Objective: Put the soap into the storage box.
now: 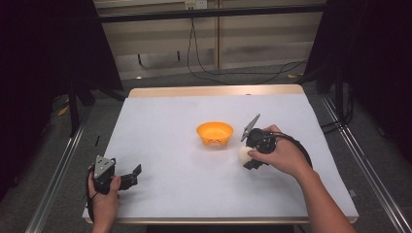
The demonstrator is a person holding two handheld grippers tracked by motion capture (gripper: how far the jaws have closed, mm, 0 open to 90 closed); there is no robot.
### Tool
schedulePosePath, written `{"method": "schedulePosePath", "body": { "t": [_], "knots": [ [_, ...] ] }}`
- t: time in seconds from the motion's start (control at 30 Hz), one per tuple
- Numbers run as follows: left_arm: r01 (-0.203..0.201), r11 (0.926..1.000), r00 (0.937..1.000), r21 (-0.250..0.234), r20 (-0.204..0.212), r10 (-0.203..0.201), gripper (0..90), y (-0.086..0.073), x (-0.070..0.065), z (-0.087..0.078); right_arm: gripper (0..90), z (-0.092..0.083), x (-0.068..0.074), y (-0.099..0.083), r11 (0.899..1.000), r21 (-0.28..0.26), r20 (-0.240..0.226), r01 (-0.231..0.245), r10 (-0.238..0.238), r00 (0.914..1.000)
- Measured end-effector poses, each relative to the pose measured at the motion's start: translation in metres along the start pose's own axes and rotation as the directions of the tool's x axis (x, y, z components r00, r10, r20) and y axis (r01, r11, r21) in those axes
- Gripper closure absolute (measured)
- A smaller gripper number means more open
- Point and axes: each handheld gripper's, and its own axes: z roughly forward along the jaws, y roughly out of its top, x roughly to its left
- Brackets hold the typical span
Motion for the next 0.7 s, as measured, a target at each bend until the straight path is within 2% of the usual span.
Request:
{"method": "schedulePosePath", "body": {
  "t": [0.1,0.17,0.23,0.37,0.43,0.7],
  "knots": [
    [0.001,1.0,1.0,0.002,-0.001,-0.001,0.1,0.0,0.0,0.0,24.5,0.0,-0.001,0.002,1.0,0.001,0.001,0.016,-0.016,0.9999],
    [0.001,1.0,1.0,0.001,-0.002,-0.001,0.1,0.0,0.0,0.0,24.5,-0.001,-0.002,0.004,1.0,0.004,0.004,0.004,-0.004,1.0],
    [0.002,1.0,1.0,0.001,-0.001,-0.002,0.1,0.0,0.0,0.0,24.5,-0.003,-0.004,0.007,1.0,-0.005,0.007,0.021,-0.021,0.9997],
    [0.0,1.0,1.0,-0.002,0.0,0.0,0.1,0.0,0.0,0.0,24.5,-0.007,-0.005,0.014,1.0,-0.006,0.013,0.02,-0.02,0.9997],
    [0.0,1.0,1.0,-0.002,0.001,0.0,0.1,0.0,0.0,0.0,24.5,-0.009,-0.007,0.018,0.999,-0.009,0.013,0.043,-0.043,0.999],
    [-0.001,1.0,1.0,-0.003,0.002,0.001,0.1,0.0,0.0,0.0,24.5,-0.011,-0.009,0.029,0.998,-0.007,0.013,0.055,-0.055,0.9984]
  ]
}}
